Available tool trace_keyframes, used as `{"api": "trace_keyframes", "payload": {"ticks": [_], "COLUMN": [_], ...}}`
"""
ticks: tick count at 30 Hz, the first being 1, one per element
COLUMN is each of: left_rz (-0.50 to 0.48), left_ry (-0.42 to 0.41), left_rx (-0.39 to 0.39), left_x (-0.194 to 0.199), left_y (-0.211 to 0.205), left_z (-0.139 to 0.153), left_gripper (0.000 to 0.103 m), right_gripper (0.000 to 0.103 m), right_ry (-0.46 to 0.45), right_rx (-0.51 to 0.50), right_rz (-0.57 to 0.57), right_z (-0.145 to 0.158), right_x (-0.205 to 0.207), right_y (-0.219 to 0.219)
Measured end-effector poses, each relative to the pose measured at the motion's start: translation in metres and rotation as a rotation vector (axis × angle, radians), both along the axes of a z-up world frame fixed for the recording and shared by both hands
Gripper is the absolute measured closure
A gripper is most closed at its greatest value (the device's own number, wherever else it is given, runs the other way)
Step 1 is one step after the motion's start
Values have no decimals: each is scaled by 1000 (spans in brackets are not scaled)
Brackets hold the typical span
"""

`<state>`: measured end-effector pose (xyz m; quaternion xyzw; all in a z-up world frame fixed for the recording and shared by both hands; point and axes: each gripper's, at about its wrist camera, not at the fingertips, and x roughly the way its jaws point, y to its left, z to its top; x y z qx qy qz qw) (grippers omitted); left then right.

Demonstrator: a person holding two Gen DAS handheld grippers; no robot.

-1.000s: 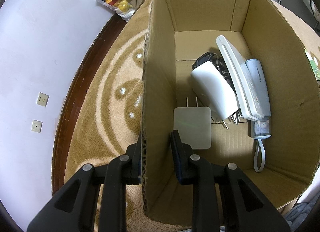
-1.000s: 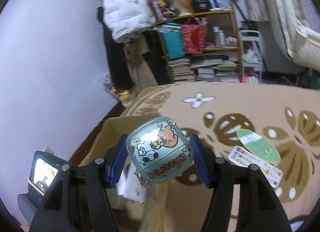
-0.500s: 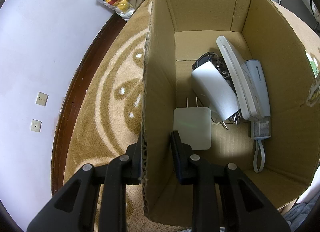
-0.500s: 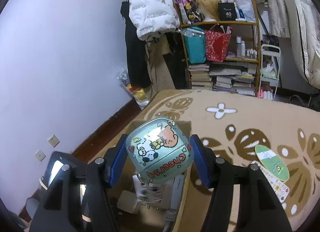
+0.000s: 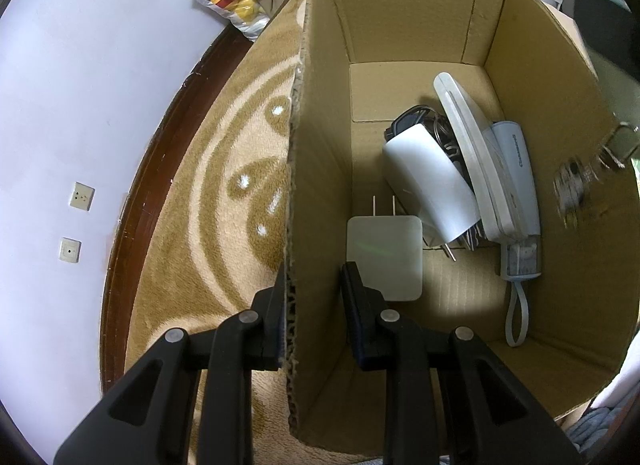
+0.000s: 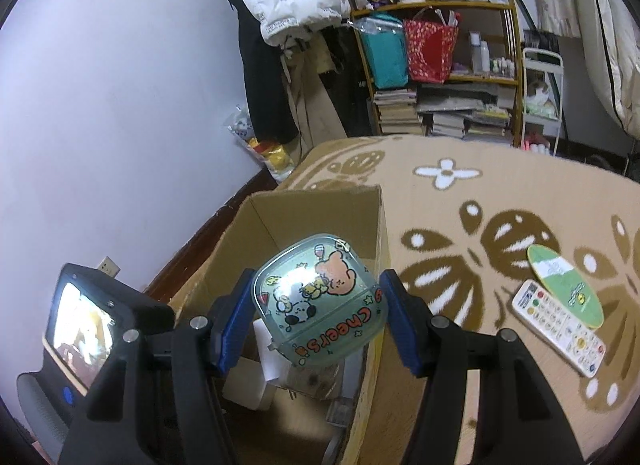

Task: Organize rigid objects
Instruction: 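Lower the cartoon square box into the cardboard box and open the right tool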

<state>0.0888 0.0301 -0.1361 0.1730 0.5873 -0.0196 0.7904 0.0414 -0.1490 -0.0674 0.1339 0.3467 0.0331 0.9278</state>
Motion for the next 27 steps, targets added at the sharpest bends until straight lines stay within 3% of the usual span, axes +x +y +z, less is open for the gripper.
{"api": "trace_keyframes", "payload": {"ticks": [21,23,25,27], "left_rz": [5,4,7,6], "left_ry": [8,11,13,13], "left_rx": [-5,-12,-16,-15], "left_x": [5,5,6,5], "left_y": [1,2,3,3], "left_z": [1,2,2,3], "left_gripper": [79,79,79,79], "right_gripper": [35,30,16,13], "right_ry": [-3,-18,-29,-33], "right_rx": [-7,-1,8,6], "right_rz": [-15,-32,-53,-91], "right_z": [3,8,11,12], "right_x": [-5,-7,-9,-10], "right_y": [-7,-14,-22,-35]}}
